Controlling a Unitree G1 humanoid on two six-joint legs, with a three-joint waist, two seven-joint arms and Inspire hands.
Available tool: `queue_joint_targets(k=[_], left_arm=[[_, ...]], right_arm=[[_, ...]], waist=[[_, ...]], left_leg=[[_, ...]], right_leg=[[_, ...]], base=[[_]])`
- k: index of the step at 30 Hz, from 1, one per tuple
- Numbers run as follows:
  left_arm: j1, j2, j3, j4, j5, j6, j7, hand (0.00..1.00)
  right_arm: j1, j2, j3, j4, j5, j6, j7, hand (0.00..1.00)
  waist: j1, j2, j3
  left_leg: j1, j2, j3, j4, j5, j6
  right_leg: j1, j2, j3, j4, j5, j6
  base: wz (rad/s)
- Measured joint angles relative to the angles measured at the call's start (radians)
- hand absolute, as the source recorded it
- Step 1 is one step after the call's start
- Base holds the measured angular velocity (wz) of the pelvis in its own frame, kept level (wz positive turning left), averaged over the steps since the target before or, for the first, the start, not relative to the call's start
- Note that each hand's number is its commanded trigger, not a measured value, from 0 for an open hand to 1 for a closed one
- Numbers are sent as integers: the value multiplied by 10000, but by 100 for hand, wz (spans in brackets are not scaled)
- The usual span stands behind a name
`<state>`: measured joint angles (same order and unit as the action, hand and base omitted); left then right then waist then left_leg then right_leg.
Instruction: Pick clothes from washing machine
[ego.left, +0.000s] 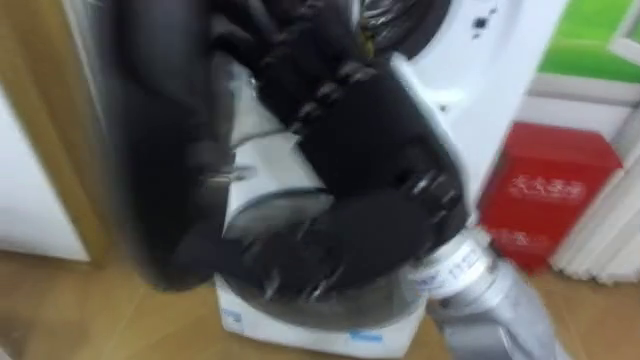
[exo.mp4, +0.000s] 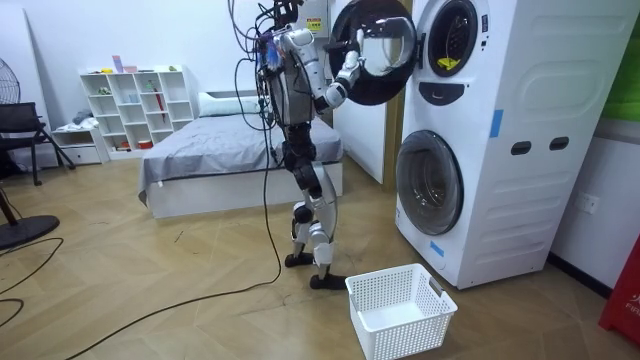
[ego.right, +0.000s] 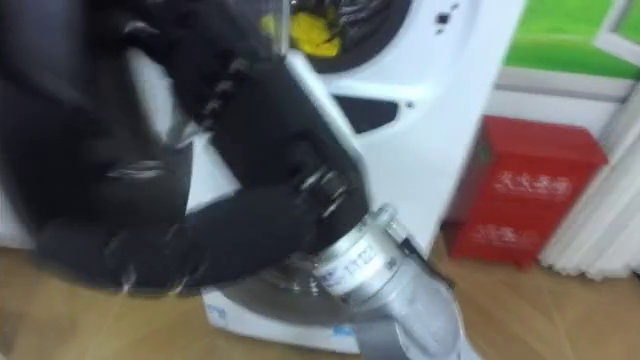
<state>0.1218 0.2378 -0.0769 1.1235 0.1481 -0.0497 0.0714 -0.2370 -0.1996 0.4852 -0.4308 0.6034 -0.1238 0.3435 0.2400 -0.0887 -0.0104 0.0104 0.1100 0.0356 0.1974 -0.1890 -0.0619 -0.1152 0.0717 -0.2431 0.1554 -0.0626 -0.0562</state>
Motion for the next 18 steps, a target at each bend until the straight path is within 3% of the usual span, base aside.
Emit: queue_joint_targets(k=[2,7,12,16,17,18], left_arm=[[3,2,40,2,0,61,-71,0],[47,-28,234,13,-4,122,-172,0],[57,-51,345,16,-5,122,-124,0],[21,-51,346,-4,-11,17,-77,0],[18,-43,344,-7,-10,-17,-31,0],[14,-42,343,-7,-10,-19,58,0]], right_arm=[[-4,-1,144,27,-177,168,349,0],[-18,18,183,288,-205,168,786,0],[-9,44,260,378,-213,167,960,0],[-8,40,375,494,-197,167,954,0],[-8,41,384,494,-197,166,954,0],[-9,40,392,494,-197,164,956,0]], waist=[[173,4,4],[615,-54,53],[692,-147,141],[684,-134,151],[680,-138,155],[680,-141,153]], left_leg=[[-63,-29,-115,17,78,-132],[-57,-217,-281,18,108,-126],[-11,-285,-313,-7,73,-40],[92,-338,-368,-141,-8,31],[168,-354,-363,-266,-11,40],[228,-366,-363,-326,-22,58]], right_leg=[[-16,-70,-86,91,3,-4],[-23,-331,-137,498,-83,-132],[68,-393,-171,458,-178,-163],[115,-401,-154,478,-282,-143],[116,-402,-129,486,-324,-203],[116,-406,-133,494,-316,-405]], base=[[39],[31],[7],[0],[0],[0]])
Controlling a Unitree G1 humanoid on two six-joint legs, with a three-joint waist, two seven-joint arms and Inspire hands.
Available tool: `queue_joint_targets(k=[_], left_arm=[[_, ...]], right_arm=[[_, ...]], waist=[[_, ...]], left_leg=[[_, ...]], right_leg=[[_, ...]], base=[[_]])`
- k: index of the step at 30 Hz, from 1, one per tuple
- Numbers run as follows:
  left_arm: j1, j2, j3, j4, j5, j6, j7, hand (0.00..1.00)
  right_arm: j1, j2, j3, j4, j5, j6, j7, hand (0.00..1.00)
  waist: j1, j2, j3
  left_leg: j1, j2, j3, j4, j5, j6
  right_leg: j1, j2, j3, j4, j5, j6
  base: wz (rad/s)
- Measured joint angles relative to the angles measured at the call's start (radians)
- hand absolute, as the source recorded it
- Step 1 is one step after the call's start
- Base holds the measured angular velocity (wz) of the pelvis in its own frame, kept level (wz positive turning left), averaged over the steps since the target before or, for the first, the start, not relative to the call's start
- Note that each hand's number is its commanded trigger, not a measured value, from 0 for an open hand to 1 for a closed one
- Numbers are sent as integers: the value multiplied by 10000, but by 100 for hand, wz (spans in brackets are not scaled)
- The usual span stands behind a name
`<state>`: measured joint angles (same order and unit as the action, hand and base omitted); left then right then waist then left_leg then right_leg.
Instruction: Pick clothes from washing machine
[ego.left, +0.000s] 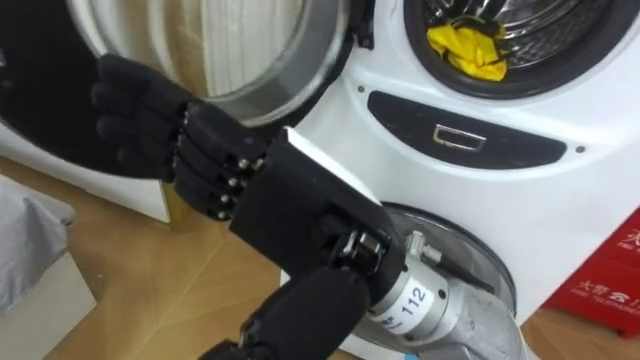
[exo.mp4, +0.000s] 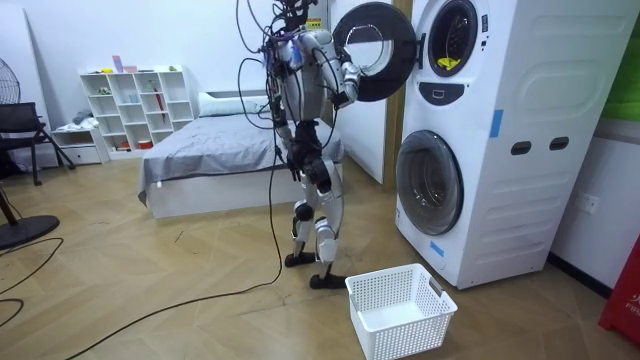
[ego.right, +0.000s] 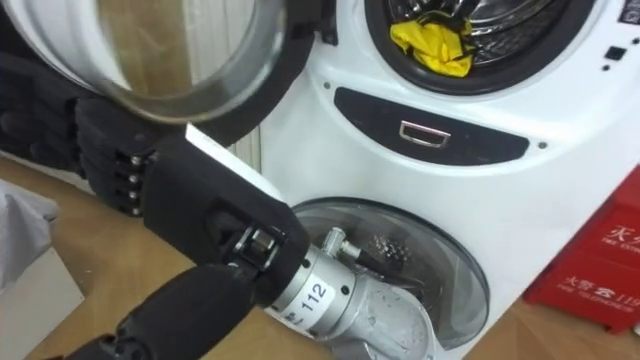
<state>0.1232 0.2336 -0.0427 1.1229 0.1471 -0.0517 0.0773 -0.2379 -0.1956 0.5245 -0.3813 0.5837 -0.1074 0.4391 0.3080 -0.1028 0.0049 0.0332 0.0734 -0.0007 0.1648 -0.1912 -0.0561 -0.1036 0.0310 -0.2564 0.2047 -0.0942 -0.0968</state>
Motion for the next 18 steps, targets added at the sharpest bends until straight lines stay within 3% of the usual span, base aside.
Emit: queue_joint_targets(k=[1,2,9,14,18], left_arm=[[-16,0,-5,-2,-3,-6,65,0],[-21,0,-4,-2,-4,-7,87,0],[-17,-26,46,22,-176,-5,280,0],[-9,-42,193,7,-370,16,294,0],[81,-43,190,106,-475,24,454,0]], right_arm=[[0,-2,2,6,-8,0,-3,0],[-2,-3,1,10,-15,0,-3,0],[-3,-45,-101,18,-157,15,-168,0],[19,-138,-131,17,-232,253,-184,0],[95,-460,-240,32,-443,261,-205,0]], waist=[[-25,8,5],[-21,11,8],[-145,106,120],[-353,102,129],[-549,100,127]], left_leg=[[32,7,1,-17,-16,13],[44,11,1,-20,-20,16],[141,0,297,-177,-25,23],[196,-2,445,-207,-41,49],[295,16,539,-211,-44,54]], right_leg=[[3,-4,-49,0,39,-130],[3,-8,-69,-2,34,-138],[15,-20,95,-24,-96,-54],[0,-7,178,-28,-121,-36],[24,64,366,-11,-121,-39]], base=[[0],[-3],[-7],[-5],[-8]])
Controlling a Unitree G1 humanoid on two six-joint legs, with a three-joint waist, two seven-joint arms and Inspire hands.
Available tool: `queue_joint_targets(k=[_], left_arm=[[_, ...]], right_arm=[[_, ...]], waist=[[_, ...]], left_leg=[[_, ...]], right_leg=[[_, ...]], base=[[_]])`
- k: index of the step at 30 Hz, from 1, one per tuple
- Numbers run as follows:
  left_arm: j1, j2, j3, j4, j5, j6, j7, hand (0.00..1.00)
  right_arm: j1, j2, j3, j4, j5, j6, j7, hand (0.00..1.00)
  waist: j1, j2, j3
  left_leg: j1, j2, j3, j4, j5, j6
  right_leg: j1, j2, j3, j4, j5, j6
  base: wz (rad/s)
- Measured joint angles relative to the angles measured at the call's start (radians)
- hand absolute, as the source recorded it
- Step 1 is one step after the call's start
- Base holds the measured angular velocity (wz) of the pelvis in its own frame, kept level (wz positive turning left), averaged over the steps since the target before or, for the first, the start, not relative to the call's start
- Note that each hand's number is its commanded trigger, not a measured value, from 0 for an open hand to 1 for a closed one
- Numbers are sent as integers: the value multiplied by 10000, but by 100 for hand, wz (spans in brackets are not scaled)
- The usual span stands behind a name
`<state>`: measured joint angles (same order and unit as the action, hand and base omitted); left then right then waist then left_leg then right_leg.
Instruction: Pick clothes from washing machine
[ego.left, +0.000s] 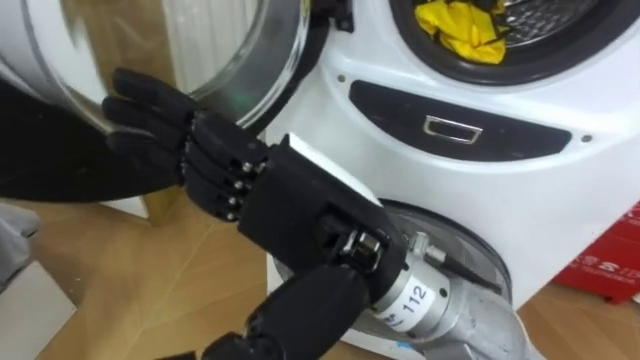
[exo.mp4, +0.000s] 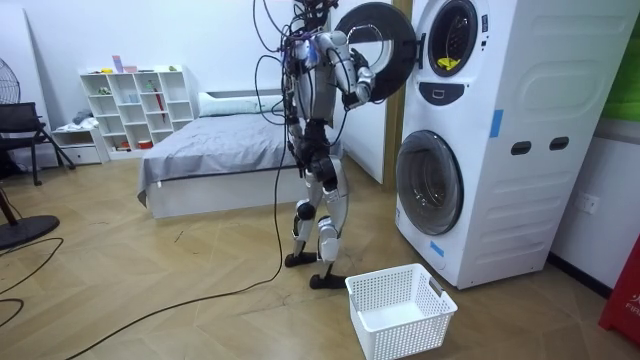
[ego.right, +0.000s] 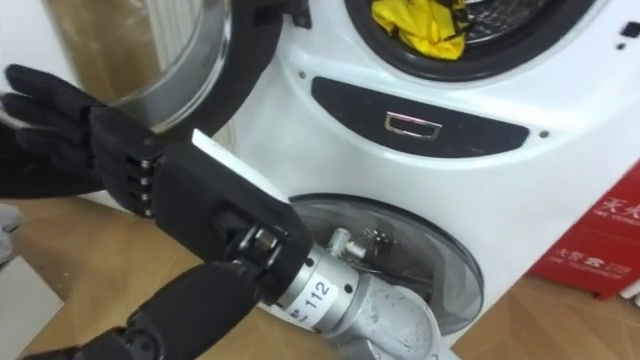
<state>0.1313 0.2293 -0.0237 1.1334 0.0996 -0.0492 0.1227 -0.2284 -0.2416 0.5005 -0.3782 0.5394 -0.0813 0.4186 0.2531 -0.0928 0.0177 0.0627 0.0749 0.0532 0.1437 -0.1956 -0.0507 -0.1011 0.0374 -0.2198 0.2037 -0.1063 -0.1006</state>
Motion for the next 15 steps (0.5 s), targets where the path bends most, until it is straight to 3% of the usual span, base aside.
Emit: queue_joint_targets(k=[6,9,15], left_arm=[[82,-17,11,262,-85,12,39,0],[172,-17,20,264,-98,45,48,0],[364,-48,-104,265,-98,56,150,0]], right_arm=[[659,-447,-288,118,-1074,191,2,0],[982,-663,-779,178,-1242,194,-17,0],[1384,-714,-1435,514,-1442,193,-436,0]], waist=[[-318,109,9],[-329,260,-34],[-888,401,-120]], left_leg=[[95,35,8,-3,-82,-5],[187,74,50,-6,-218,13],[235,71,154,94,-216,15]], right_leg=[[134,59,63,-36,3,4],[145,130,176,-4,34,11],[229,107,167,-13,57,9]], base=[[0],[-12],[-3]])
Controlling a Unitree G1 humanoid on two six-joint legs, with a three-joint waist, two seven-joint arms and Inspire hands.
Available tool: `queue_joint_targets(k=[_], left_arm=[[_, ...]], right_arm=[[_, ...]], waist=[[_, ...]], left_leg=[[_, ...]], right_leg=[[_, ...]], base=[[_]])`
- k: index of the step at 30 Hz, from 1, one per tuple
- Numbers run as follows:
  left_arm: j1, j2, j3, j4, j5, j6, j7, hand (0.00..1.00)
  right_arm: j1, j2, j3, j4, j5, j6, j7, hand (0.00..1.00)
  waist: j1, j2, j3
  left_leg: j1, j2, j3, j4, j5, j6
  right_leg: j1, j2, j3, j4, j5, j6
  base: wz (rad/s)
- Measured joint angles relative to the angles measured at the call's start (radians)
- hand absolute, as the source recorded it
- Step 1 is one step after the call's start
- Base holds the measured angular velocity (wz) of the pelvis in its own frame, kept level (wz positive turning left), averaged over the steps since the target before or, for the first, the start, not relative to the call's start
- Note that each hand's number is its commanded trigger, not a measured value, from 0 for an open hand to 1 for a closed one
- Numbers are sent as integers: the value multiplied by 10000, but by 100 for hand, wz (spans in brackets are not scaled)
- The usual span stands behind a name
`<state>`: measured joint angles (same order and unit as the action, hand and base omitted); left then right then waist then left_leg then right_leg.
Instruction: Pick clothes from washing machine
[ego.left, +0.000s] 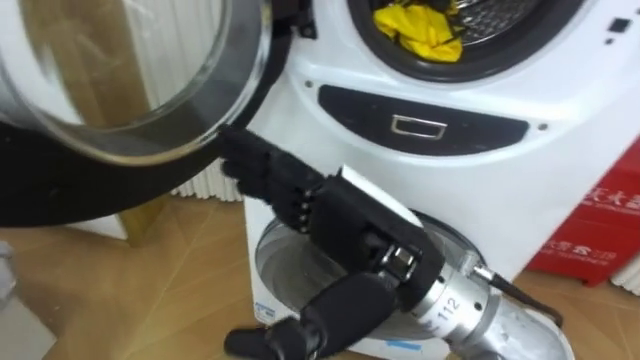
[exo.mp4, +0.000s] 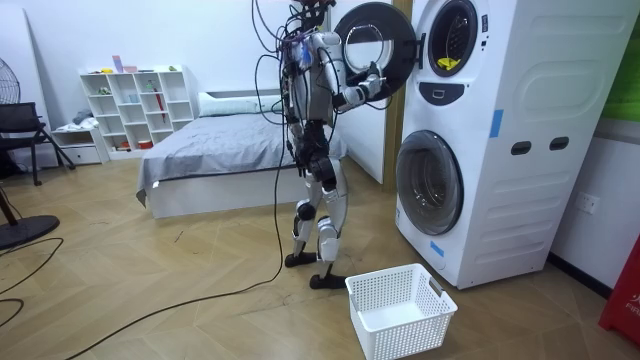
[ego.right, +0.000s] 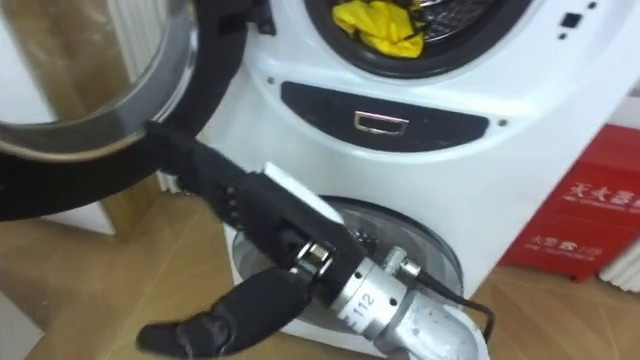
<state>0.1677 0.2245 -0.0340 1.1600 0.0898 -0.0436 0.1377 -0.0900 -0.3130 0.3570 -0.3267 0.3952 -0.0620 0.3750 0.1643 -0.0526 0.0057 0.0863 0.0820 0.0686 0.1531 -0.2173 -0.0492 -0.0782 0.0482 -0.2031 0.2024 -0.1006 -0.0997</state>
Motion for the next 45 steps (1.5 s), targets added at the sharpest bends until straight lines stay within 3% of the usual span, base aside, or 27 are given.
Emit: queue_joint_targets(k=[4,10,14,15,19,23,29,31,33,38,45], left_arm=[[-10,-63,5,-2,7,-1,58,0],[-143,-198,251,-35,1,-3,58,0],[-197,-243,310,-34,4,-4,58,0],[-245,-261,337,-35,4,-9,58,0],[-219,-305,570,-47,6,-71,120,0],[-221,-352,701,-44,6,-71,277,0],[-238,-378,707,-82,122,-72,286,0],[-249,-378,705,-127,119,-64,286,0],[-225,-376,692,-140,104,-41,294,0],[-254,-461,679,-152,137,236,506,0],[-213,-473,656,-214,218,588,589,0]], right_arm=[[429,-3,-591,60,-4,0,-264,0],[581,9,-1068,242,-884,-1,-398,0],[739,6,-1256,243,-1242,-1,-476,0],[743,5,-1405,269,-1349,-1,-479,0],[714,-4,-2182,301,-1384,-1,-1185,0],[689,18,-2618,296,-1383,-2,-1751,0],[-139,207,-2744,328,-822,-4,-2138,0],[-698,241,-2629,472,-598,-7,-2319,0],[-879,346,-2592,497,-368,-7,-2402,0],[-1155,786,-2503,765,198,90,-2819,0],[-2100,814,-2120,1302,336,108,-3694,0]], waist=[[-209,110,47],[-432,130,27],[-551,113,-7],[-590,49,-49],[-591,-46,-107],[-593,-99,-111],[-504,-138,-63],[-457,-158,31],[-415,-185,64],[-102,-196,59],[155,-82,30]], left_leg=[[288,6,149,-30,0,0],[386,-12,354,-32,0,0],[383,-18,371,-89,-1,1],[369,-19,372,-98,-1,1],[389,-45,374,-89,1,4],[405,-43,376,-90,2,4],[423,-35,412,-97,2,5],[427,-34,410,-97,2,5],[407,-34,402,-103,1,5],[358,-18,349,-174,-13,26],[288,25,263,120,-24,11]], right_leg=[[226,22,118,-11,-5,7],[235,51,388,-41,-8,42],[246,67,409,-155,66,67],[259,69,404,-153,107,76],[286,42,390,-167,154,93],[292,45,395,-170,153,93],[270,48,376,-153,163,77],[256,49,388,-170,160,74],[243,51,384,-167,158,74],[231,78,340,-178,163,80],[329,46,103,-194,149,42]], base=[[-10],[-9],[-2],[0],[0],[0],[-1],[0],[3],[4],[6]])
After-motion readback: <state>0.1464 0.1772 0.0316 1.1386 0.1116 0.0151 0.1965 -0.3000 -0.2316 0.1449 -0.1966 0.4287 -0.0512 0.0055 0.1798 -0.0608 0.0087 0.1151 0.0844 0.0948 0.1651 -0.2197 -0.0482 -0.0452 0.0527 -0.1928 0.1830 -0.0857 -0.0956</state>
